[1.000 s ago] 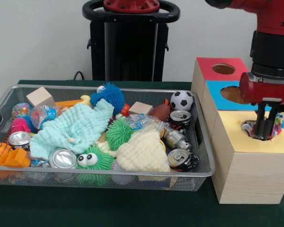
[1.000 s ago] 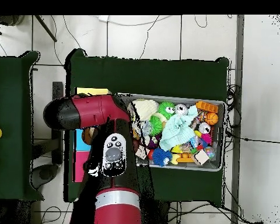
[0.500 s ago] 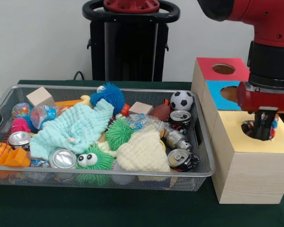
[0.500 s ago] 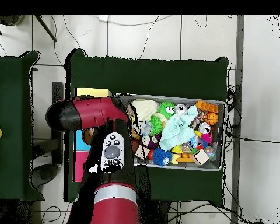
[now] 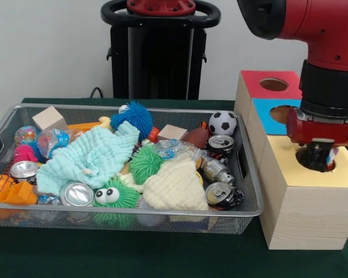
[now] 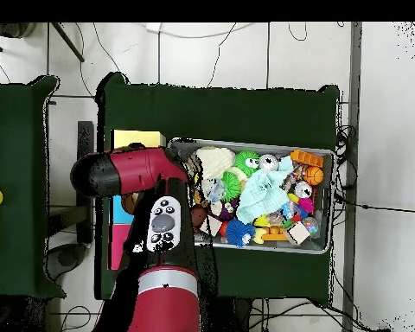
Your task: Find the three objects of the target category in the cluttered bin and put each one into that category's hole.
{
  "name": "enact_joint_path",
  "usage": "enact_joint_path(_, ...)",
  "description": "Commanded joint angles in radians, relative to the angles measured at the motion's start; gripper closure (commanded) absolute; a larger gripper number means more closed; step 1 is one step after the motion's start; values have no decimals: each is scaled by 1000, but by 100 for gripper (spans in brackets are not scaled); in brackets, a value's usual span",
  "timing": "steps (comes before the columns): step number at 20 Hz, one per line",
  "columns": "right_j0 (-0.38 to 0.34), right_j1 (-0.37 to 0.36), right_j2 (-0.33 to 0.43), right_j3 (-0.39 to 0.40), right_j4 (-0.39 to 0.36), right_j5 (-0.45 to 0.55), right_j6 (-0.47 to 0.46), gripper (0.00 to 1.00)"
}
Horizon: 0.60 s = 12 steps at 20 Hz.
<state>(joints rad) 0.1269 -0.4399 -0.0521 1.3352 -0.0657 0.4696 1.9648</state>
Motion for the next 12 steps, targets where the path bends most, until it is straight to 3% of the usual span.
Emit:
enact_joint_path(1, 9, 33, 13, 36, 6, -44, 160, 100)
enact_joint_path(12, 8, -65, 19, 52, 39, 86, 141, 100)
